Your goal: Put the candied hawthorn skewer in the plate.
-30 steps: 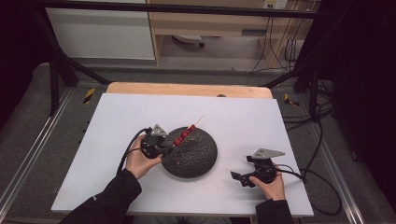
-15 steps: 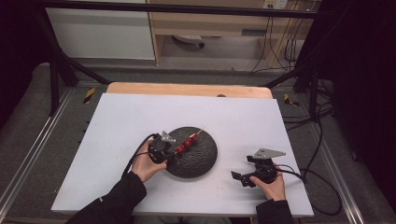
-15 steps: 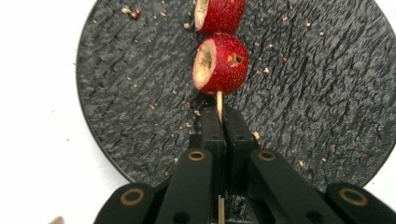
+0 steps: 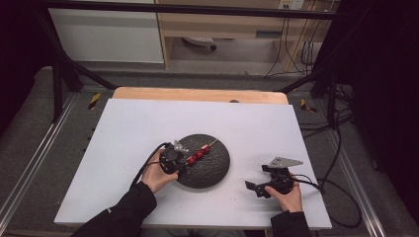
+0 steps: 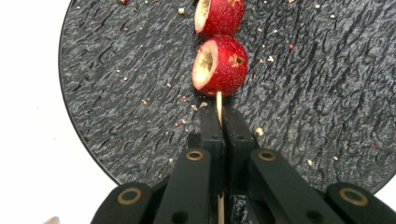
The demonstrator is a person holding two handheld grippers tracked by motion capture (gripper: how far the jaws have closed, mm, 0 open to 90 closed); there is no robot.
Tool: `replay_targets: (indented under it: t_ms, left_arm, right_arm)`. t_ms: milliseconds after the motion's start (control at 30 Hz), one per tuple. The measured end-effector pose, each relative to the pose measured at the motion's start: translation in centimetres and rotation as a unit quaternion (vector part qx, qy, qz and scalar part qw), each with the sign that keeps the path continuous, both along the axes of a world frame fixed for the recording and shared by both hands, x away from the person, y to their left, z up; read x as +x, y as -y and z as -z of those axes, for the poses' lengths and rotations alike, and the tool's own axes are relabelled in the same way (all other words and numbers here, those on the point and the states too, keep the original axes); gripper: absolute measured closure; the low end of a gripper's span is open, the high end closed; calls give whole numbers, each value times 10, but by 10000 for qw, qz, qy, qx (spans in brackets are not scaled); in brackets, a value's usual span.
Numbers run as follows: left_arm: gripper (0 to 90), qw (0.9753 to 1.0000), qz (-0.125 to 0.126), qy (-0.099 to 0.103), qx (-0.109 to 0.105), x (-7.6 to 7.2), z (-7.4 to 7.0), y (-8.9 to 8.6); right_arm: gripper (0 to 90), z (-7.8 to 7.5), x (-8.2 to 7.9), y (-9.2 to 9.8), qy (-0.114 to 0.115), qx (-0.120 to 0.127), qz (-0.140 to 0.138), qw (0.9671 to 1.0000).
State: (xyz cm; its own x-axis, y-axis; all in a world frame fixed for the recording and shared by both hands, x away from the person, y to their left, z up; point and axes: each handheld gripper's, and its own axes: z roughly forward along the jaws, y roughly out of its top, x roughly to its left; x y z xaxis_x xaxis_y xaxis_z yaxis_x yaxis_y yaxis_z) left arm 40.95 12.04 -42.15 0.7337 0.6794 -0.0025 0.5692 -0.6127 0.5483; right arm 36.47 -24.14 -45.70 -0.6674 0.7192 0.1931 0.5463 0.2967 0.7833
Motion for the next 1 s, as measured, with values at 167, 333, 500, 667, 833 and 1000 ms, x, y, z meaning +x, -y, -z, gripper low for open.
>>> replay_targets:
  t_ms: [167, 333, 500, 667, 833, 1000]
  left_arm:
    - [839, 10000, -14, 49, -80, -1, -2, -2]
    - [694, 9993, 17, 123, -362, -3, -10, -9]
    - [466, 9984, 163, 218, -487, -7, -16, -19]
    - [315, 9967, 299, 367, -652, -12, -16, -33]
    - [157, 9953, 304, 543, -746, -16, -14, -54]
    - [69, 9953, 176, 625, -716, -21, -12, -78]
  right_arm:
    - [5, 0, 0, 0, 8, 28, 20, 10000]
    - [5, 0, 0, 0, 14, 39, 36, 10000]
    - [5, 0, 0, 0, 8, 41, 52, 10000]
    - [5, -1, -1, 1, 7, 48, 47, 10000]
    - [5, -1, -1, 1, 5, 58, 54, 10000]
    - [5, -1, -1, 1, -8, 61, 56, 10000]
